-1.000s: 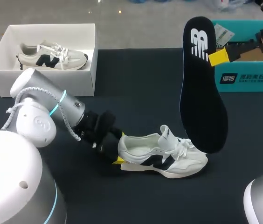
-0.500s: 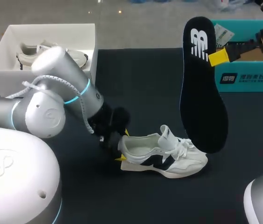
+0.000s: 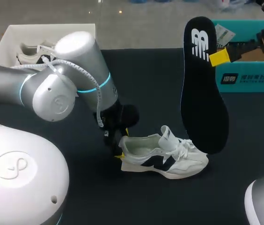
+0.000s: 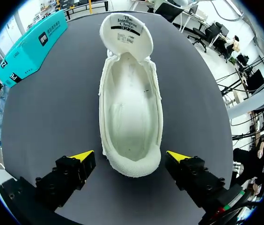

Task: Take the shoe out of the shoebox, open the shoe tongue, remove and reinsert the insole, then place the shoe into the shoebox

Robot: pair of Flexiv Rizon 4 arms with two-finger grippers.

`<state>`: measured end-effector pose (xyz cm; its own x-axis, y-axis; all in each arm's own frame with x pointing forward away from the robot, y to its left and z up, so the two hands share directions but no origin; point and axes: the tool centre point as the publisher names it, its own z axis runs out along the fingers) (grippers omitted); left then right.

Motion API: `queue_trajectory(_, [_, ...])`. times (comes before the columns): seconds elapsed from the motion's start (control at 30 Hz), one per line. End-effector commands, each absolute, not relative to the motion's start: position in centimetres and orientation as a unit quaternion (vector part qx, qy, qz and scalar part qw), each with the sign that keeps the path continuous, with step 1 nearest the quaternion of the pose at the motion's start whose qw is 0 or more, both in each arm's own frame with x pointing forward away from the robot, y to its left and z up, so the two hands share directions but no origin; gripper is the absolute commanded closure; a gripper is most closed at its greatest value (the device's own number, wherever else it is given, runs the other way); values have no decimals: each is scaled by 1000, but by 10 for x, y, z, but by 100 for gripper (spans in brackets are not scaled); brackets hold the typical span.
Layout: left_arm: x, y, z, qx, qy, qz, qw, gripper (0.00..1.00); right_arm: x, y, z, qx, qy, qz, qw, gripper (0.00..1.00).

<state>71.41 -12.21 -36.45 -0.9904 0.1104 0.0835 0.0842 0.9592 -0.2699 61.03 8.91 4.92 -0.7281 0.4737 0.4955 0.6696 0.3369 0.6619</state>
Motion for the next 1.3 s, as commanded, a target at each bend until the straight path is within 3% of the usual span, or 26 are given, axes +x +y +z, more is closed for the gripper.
queue_trajectory(0.03, [708,-123,-348,-59,-996,44,41,0,612,91,50,-353,-811,-453,109,100])
queue_trajectory(1.3, [697,-122,-339,-44,-998,47,23,0,612,91,50,-353,-811,-453,109,100])
